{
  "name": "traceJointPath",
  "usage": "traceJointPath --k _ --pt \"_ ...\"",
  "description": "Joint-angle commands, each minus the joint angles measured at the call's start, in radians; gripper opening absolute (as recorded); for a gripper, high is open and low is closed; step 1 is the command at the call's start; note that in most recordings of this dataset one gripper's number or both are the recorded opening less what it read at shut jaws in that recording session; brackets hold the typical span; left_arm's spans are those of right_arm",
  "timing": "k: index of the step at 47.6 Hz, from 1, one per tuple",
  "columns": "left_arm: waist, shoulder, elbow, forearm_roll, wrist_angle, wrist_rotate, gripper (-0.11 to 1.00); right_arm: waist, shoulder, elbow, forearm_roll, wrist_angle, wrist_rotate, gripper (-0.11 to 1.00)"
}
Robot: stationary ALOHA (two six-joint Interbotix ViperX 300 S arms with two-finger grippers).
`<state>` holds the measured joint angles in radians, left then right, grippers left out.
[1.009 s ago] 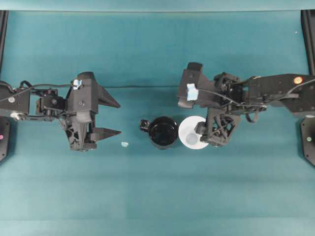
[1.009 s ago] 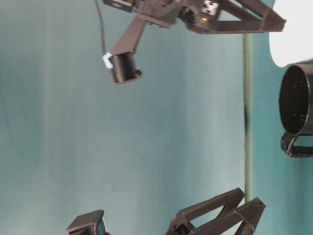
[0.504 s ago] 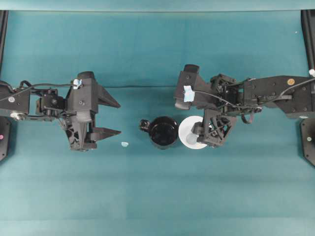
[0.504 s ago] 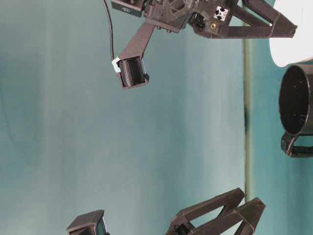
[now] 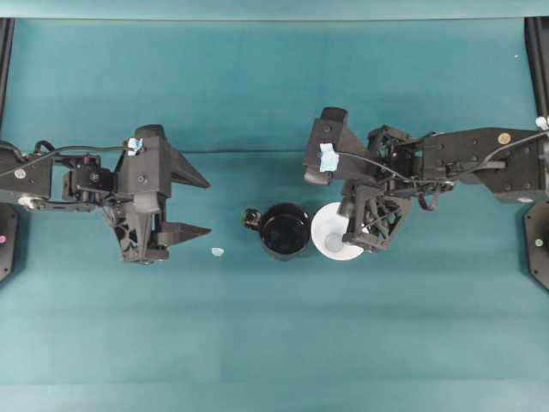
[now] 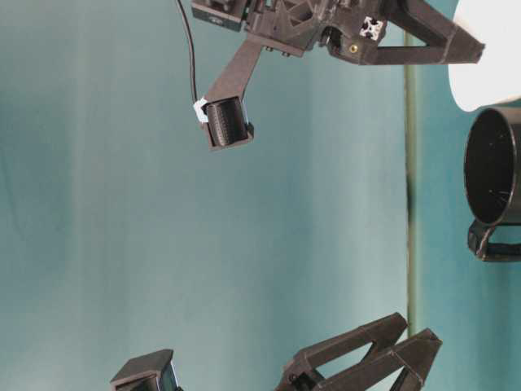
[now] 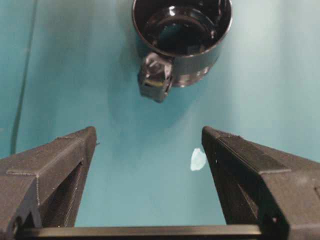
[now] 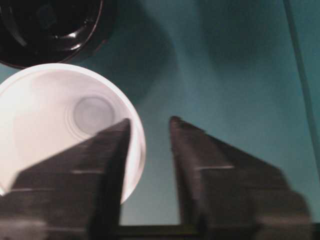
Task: Put a paper cup into the cup holder on your left arm.
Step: 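Close the right gripper on the white cup's rim and lift it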
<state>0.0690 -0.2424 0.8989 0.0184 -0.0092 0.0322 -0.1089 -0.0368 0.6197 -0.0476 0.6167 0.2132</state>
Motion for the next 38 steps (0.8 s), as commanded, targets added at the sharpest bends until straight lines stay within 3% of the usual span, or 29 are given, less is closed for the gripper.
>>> traceJointPath --k 1,12,24,38 --pt "-0.002 -0.005 -0.014 0.002 -0.005 0.0 0.88 0.008 -0.006 -0.008 0.008 -0.002 0.002 0.24" --pt "-0.002 -0.005 -0.014 0.002 -0.005 0.002 0.88 0.018 -0.006 -0.008 0.011 0.0 0.002 0.05" --pt "-0.002 -0.005 -0.014 0.002 -0.005 0.0 0.88 0.018 -0.009 -0.012 0.032 0.018 0.002 0.05" --pt "0.0 -0.005 -0.015 0.002 -0.005 0.0 0.88 0.011 -0.086 -0.025 0.058 0.152 0.005 0.05"
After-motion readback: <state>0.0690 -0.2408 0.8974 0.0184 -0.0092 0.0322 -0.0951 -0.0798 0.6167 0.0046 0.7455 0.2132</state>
